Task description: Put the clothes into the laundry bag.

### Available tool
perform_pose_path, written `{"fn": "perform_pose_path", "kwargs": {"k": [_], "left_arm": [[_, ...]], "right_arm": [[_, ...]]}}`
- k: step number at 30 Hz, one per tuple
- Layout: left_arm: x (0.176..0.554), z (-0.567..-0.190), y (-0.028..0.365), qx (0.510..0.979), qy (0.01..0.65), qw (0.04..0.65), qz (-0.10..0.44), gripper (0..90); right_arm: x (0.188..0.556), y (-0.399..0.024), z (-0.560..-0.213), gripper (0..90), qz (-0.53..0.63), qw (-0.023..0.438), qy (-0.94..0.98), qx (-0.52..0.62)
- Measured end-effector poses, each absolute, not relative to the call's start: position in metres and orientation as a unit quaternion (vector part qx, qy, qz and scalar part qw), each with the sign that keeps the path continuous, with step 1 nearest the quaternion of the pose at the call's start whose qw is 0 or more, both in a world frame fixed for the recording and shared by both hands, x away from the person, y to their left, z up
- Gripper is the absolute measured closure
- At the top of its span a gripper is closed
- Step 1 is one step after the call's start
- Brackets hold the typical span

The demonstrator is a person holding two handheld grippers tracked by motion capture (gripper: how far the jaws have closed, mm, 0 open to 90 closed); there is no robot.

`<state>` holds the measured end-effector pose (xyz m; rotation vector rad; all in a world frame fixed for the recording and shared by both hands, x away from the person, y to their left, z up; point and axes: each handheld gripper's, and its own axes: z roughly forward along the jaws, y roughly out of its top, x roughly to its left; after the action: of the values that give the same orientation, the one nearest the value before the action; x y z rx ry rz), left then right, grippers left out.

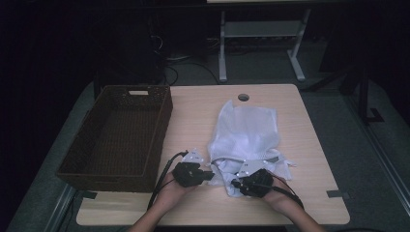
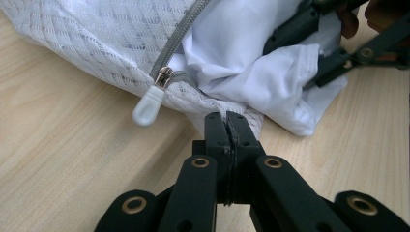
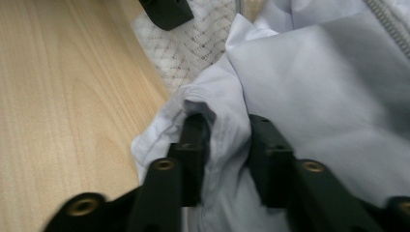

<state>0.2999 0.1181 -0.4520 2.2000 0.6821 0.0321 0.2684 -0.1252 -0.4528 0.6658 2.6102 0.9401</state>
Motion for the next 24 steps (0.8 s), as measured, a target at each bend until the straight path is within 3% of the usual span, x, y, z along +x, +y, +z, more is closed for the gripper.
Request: {"fn": "perform_pose_path", "kwargs": {"k": [3, 5, 24], "left_arm": [[0.3, -0.452, 0.118, 0.873, 0.268, 0.406, 0.014, 89.3], [0.299, -0.451, 0.117, 0.874, 0.266, 0.407, 0.015, 89.5], [0.296, -0.45, 0.106, 0.88, 0.242, 0.409, 0.001, 89.5]], "right_arm": [[0.27, -0.127, -0.454, 84.2, 0.33, 0.14, 0.903, 0.237], [0.27, -0.128, -0.453, 86.5, 0.338, 0.142, 0.897, 0.246], [0.297, -0.129, -0.44, 87.7, 0.394, 0.162, 0.846, 0.321]]}}
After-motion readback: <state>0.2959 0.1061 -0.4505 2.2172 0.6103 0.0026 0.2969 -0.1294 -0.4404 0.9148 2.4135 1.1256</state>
